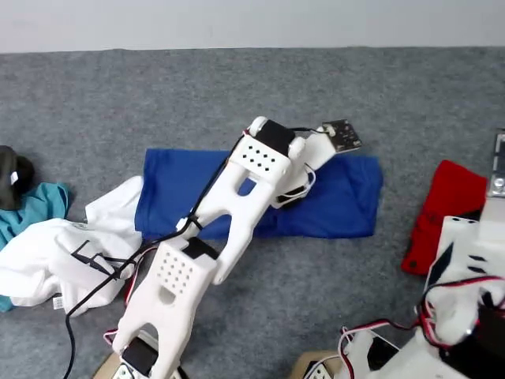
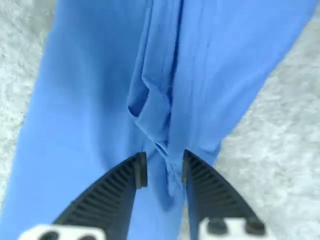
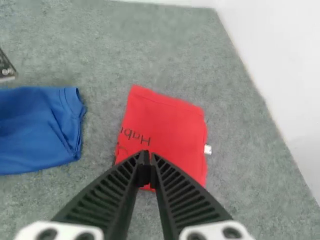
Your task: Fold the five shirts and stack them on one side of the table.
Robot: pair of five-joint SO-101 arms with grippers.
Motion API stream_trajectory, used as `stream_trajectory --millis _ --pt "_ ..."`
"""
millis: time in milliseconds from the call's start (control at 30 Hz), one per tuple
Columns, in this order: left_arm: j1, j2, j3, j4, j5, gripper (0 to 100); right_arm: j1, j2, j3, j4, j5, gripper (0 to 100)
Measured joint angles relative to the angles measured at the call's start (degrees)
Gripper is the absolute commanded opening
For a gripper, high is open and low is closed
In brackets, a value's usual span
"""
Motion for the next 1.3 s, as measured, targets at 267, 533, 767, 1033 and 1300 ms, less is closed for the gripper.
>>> stream_trajectory --millis 267,533,767,1033,1300 --pt "-2.9 -11.4 7.2 0.1 5.2 12 0.0 0.4 1.9 0.0 0.0 0.9" --pt "-21.5 -15.7 8.3 0.2 18.1 12 0.0 1.0 9.7 0.0 0.0 0.9" --pt "-35.3 -12.2 8.3 0.2 19.6 22 0.0 1.1 15.9 0.0 0.0 0.9" --pt "-39.6 -5.8 8.3 -0.6 18.3 23 0.0 1.1 19.0 0.0 0.0 0.9" --pt "-48.5 -5.8 10.6 0.1 17.2 23 0.0 1.1 19.0 0.0 0.0 0.9"
